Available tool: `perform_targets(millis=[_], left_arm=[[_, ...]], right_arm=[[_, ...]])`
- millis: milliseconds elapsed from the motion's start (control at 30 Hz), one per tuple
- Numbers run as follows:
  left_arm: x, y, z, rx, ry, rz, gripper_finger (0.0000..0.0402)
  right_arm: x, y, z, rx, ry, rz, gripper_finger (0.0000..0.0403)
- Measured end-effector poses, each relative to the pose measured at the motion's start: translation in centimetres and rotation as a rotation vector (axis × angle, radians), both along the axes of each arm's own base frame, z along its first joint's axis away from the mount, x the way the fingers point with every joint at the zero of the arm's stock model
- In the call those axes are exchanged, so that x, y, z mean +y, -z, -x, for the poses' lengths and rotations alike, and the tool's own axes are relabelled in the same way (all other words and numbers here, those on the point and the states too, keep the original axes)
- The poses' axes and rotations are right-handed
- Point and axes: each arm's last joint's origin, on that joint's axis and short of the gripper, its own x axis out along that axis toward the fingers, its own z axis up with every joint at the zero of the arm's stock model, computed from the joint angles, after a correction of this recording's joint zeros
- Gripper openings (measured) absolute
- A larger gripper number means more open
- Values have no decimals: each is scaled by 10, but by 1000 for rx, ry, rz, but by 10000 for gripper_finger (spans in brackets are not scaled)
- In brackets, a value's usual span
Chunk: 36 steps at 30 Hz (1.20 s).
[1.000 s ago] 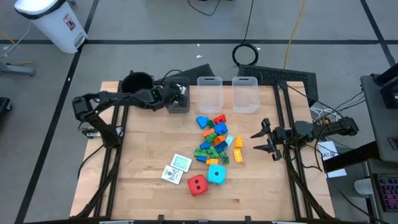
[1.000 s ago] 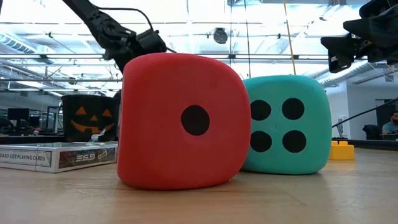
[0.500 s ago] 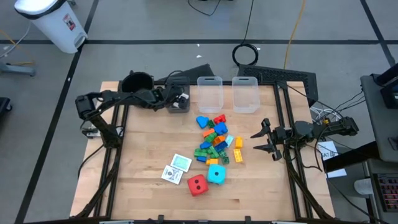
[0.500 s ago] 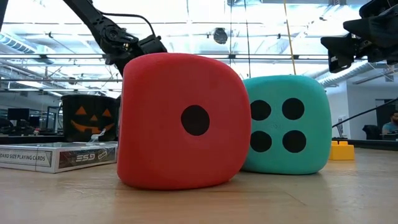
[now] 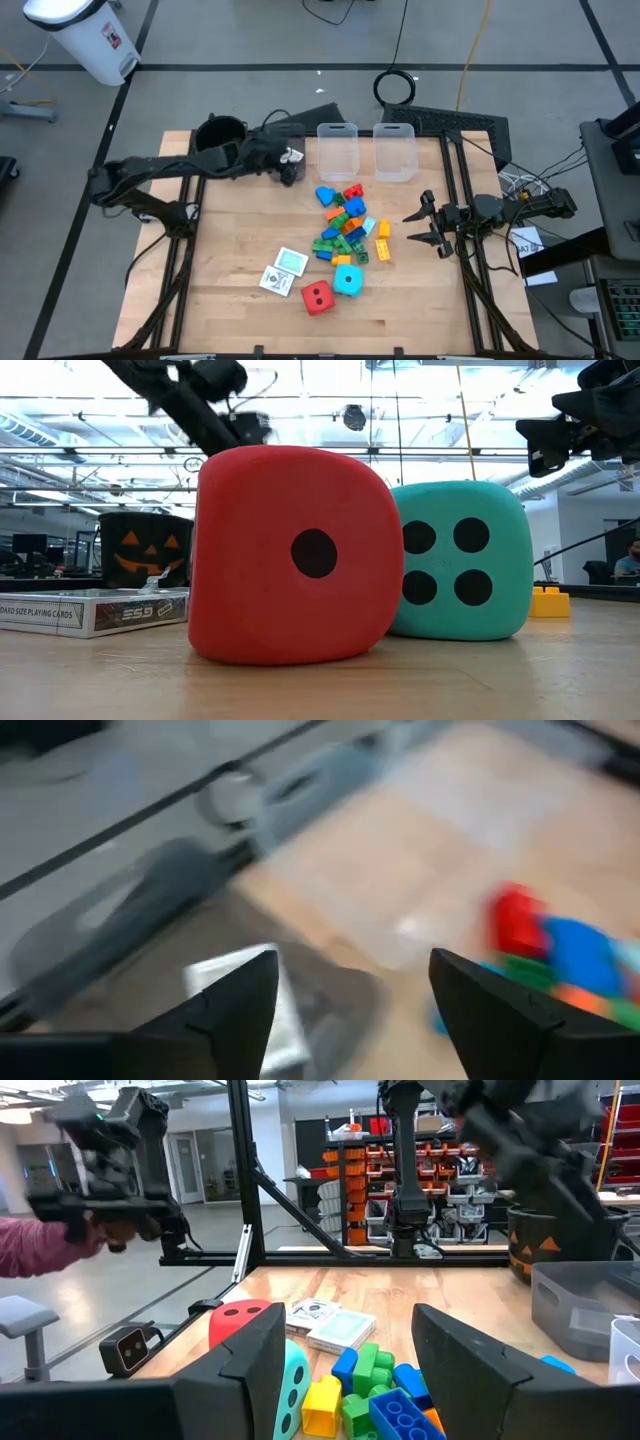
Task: Pick & Place Toys
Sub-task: Put the playing card box into the black bin
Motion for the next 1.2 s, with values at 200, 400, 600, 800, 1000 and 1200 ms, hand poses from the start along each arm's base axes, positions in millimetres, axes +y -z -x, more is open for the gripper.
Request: perform_targets(millis=[200, 400, 600, 800, 1000, 1200], left_arm=[[-54, -12, 3, 5, 372, 94, 235], [-113, 6, -4, 161, 700, 52, 170], [-158, 31, -15, 256, 841, -5, 15], [-184, 73, -24, 419, 876, 72, 14], [-190, 106, -31, 525, 821, 106, 12], [-176, 117, -28, 641, 630, 139, 5]], right_arm=[[0, 0, 0, 0, 0, 0, 188], [0, 0, 0, 0, 0, 0, 188], [0, 0, 0, 0, 0, 0, 188], [0, 0, 0, 0, 0, 0, 188], [0, 0, 0, 0, 0, 0, 188], [0, 0, 0, -1, 0, 0, 188]])
